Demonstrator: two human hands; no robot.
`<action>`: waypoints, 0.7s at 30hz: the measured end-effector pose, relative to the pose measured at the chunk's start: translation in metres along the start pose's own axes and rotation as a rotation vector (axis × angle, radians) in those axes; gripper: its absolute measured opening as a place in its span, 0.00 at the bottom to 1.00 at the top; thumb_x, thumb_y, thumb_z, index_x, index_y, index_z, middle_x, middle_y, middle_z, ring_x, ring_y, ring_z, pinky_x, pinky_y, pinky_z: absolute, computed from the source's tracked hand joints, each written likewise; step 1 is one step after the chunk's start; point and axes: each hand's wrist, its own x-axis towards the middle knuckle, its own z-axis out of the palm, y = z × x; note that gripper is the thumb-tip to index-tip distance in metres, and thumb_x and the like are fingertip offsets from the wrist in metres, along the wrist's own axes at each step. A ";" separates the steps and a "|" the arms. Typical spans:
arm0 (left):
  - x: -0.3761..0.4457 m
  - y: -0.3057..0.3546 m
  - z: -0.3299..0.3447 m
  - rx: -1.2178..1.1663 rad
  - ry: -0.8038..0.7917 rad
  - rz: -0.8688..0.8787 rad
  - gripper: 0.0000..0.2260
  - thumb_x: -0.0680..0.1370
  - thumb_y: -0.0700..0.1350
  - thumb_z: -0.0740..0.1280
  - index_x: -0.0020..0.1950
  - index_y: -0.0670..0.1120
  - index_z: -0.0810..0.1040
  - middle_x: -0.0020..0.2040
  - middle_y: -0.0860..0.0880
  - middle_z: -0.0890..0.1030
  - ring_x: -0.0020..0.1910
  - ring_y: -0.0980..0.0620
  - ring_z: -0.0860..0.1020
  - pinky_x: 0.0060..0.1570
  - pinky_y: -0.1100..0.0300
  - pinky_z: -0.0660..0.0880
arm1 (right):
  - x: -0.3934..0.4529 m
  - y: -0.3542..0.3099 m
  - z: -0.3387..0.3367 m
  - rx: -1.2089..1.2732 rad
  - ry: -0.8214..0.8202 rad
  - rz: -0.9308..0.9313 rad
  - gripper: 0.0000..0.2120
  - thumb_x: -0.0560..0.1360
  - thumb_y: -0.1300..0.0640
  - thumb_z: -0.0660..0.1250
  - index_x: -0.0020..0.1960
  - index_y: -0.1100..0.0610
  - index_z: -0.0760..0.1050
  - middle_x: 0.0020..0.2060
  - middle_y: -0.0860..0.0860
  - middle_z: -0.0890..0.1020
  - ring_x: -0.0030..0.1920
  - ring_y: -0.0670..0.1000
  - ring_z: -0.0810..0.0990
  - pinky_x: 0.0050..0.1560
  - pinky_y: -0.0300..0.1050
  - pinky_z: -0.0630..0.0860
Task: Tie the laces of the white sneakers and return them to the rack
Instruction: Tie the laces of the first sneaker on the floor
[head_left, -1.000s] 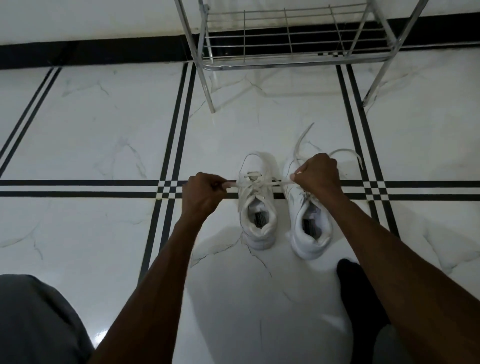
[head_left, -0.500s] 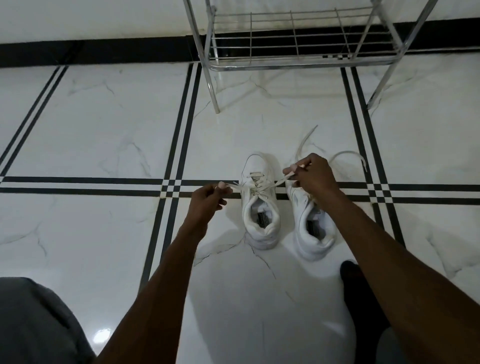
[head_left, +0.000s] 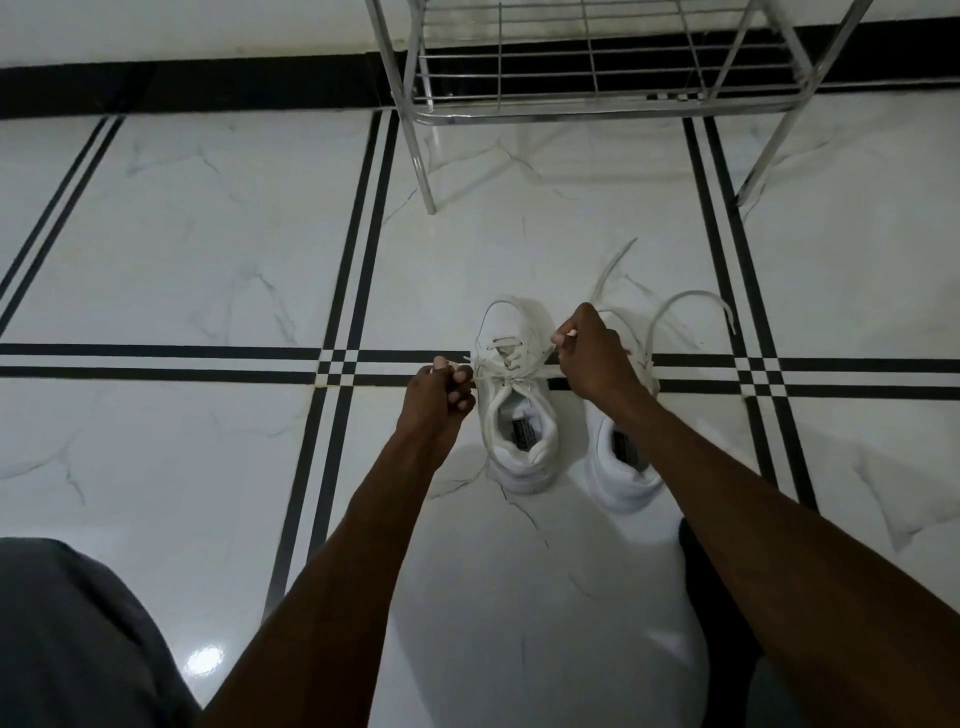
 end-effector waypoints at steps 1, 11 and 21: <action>0.000 0.000 -0.001 0.028 0.007 0.003 0.15 0.88 0.42 0.50 0.42 0.46 0.66 0.34 0.50 0.70 0.26 0.58 0.63 0.29 0.64 0.63 | -0.001 0.000 0.001 0.003 0.009 -0.004 0.11 0.74 0.75 0.56 0.53 0.66 0.71 0.44 0.54 0.77 0.41 0.51 0.74 0.27 0.25 0.68; 0.005 -0.006 -0.005 0.002 0.077 0.018 0.15 0.88 0.42 0.51 0.41 0.45 0.66 0.34 0.49 0.69 0.25 0.58 0.65 0.28 0.64 0.63 | 0.006 0.008 0.003 -0.009 0.078 -0.008 0.13 0.71 0.75 0.54 0.46 0.59 0.67 0.43 0.54 0.79 0.39 0.51 0.75 0.32 0.36 0.67; 0.000 0.000 -0.024 0.676 0.102 0.286 0.17 0.82 0.40 0.67 0.69 0.43 0.69 0.65 0.41 0.77 0.50 0.50 0.79 0.51 0.55 0.79 | 0.014 0.018 -0.014 -0.026 -0.116 -0.144 0.12 0.77 0.64 0.66 0.58 0.54 0.77 0.51 0.55 0.82 0.51 0.55 0.81 0.56 0.55 0.79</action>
